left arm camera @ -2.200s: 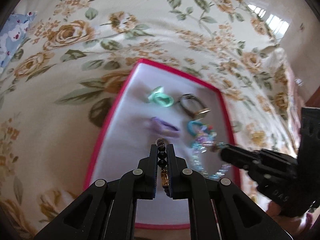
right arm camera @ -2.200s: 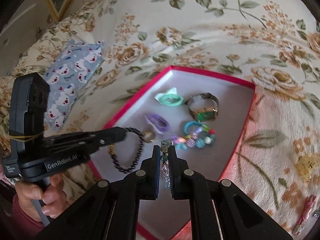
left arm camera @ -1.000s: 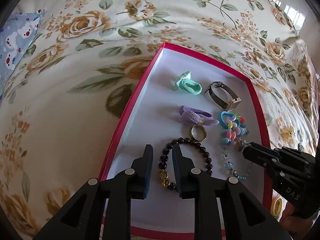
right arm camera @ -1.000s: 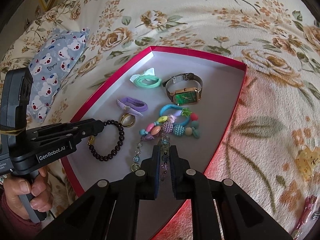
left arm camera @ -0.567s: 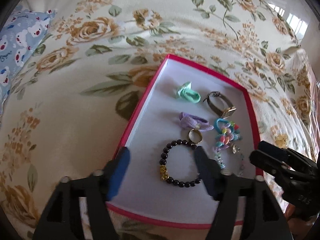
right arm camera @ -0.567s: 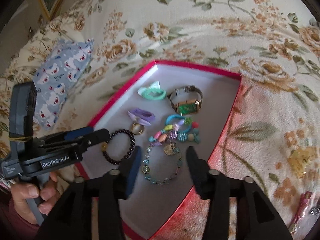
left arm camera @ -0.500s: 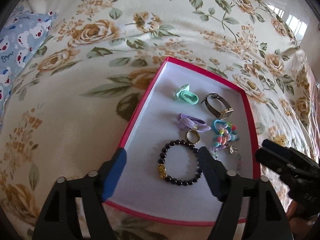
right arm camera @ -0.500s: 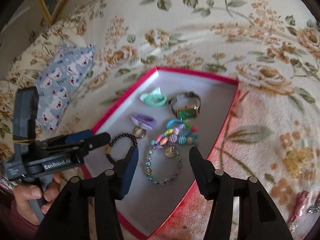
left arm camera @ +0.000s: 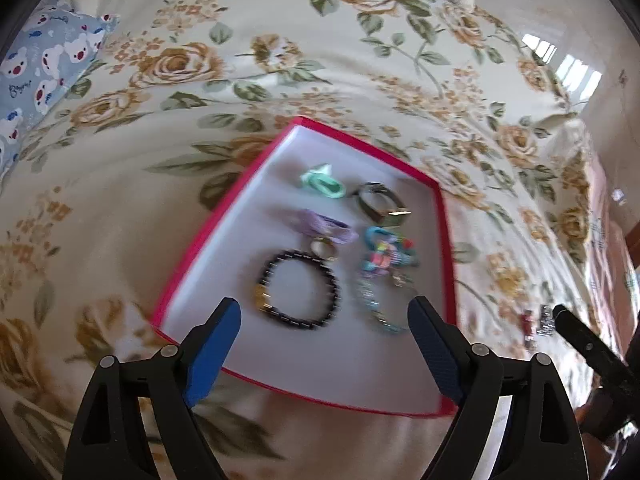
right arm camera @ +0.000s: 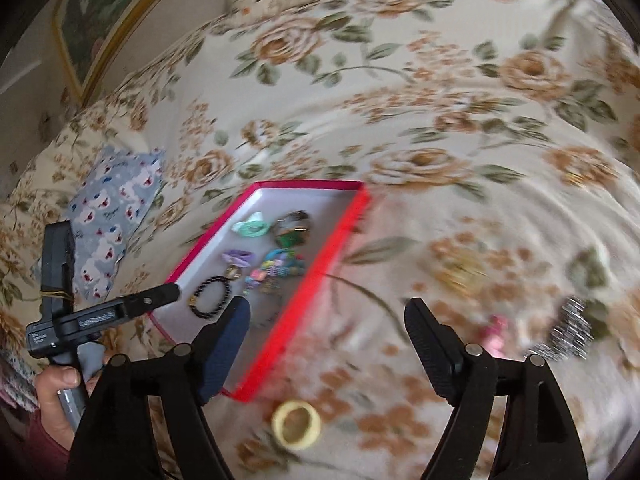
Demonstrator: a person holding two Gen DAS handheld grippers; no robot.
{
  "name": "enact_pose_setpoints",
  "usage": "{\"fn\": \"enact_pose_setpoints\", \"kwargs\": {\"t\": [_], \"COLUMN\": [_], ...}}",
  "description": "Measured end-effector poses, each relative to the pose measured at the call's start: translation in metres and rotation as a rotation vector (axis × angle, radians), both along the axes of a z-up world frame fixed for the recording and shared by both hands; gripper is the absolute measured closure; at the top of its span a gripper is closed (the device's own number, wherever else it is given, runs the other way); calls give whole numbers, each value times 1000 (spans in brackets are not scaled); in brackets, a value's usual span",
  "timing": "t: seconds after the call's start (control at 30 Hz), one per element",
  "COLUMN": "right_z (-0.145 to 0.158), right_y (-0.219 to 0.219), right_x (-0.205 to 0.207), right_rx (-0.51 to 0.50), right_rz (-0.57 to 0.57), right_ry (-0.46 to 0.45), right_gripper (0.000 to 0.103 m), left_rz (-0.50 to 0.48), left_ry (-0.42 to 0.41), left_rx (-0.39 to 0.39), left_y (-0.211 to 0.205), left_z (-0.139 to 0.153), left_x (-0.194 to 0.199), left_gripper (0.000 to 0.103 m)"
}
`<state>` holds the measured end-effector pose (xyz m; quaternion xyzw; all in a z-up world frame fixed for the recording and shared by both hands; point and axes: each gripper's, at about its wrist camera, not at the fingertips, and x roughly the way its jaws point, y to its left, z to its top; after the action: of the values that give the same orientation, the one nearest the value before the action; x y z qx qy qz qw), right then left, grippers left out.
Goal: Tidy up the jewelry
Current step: 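Move left tool to the pink hair clip while right tool approaches silver chain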
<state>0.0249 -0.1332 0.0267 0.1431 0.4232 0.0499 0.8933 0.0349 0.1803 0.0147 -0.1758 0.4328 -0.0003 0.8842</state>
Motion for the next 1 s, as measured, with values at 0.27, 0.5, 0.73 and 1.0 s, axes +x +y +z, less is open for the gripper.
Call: {"fn": "enact_pose_setpoints", "kwargs": {"t": [0.27, 0.5, 0.73, 1.0], "right_z": [-6, -6, 1, -7], "right_y": [-43, -77, -117, -141], "right_x": [-38, -55, -59, -48], "right_rx": [-33, -36, -35, -56], "right_rz": [-119, -198, -275, -283], "right_ry": [22, 34, 36, 100], "right_gripper": [20, 20, 20, 21], "left_rz": [-117, -216, -292, -377], "left_ry": [10, 16, 29, 64], "left_rx": [10, 31, 25, 5], "left_y": [-40, -75, -110, -160], "left_z": [2, 9, 16, 2], "left_x": [-7, 6, 25, 56], "left_gripper": [14, 14, 14, 14]}}
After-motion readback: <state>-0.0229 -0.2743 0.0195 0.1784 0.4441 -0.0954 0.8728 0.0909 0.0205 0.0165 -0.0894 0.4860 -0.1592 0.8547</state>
